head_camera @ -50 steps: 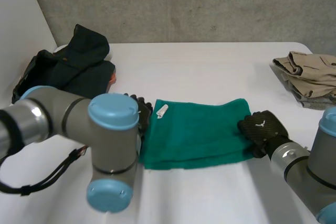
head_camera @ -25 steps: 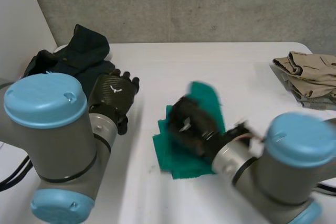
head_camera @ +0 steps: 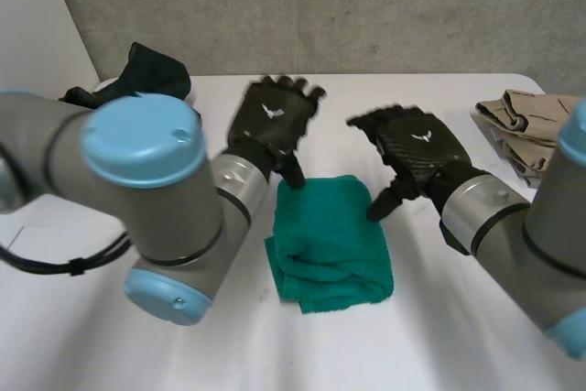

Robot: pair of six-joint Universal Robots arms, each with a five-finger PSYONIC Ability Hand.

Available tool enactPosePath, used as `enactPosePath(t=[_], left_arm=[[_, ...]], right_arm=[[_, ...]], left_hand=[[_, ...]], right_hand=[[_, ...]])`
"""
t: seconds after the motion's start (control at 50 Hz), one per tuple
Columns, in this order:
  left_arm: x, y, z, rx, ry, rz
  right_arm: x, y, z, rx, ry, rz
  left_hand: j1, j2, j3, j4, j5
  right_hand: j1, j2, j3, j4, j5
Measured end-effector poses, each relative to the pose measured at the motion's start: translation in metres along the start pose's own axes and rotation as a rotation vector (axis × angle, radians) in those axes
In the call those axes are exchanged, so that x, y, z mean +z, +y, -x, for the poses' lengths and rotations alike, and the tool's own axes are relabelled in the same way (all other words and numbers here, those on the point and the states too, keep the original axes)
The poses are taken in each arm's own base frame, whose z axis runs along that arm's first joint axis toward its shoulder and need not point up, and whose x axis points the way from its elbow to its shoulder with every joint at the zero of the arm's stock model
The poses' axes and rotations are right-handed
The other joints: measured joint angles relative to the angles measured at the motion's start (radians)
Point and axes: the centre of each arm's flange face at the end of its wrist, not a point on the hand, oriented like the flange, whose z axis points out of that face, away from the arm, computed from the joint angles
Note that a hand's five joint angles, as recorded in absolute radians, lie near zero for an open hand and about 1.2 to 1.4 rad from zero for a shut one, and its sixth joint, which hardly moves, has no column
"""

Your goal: Fold the laundry.

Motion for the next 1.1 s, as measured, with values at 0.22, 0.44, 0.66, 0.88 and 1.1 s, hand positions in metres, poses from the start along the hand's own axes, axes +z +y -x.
enactPosePath(t=[0.22,0.44,0.66,0.88,1.1], left_arm=[[0.009,0.074,-0.020,0.022,0.034,0.341],[-0.027,0.087,-0.025,0.039,0.018,0.529],[-0.032,0.029,-0.011,0.001,-0.006,0.378],[-0.008,-0.033,0.023,-0.059,0.053,0.069],[-0.017,-0.045,0.009,-0.090,0.438,-0.029]], right_arm=[[0.036,0.061,-0.013,0.109,-0.005,0.337],[0.046,0.086,-0.012,0.024,-0.031,0.426],[0.031,0.059,-0.016,-0.284,0.050,0.314],[-0.024,0.063,0.050,-0.415,-0.036,0.075],[-0.025,0.114,0.074,-0.421,-0.079,0.065]], left_hand=[[0.000,0.000,0.000,0.000,0.000],[0.000,0.000,0.000,0.000,0.000],[0.000,0.000,0.000,0.000,0.000],[0.000,0.000,0.000,0.000,0.000],[0.000,0.000,0.000,0.000,0.000]], right_hand=[[0.000,0.000,0.000,0.000,0.000],[-0.002,0.000,0.000,0.000,0.000],[-0.004,0.000,0.000,0.000,0.000],[-0.004,0.000,0.000,0.000,0.000],[-0.004,0.000,0.000,0.000,0.000]])
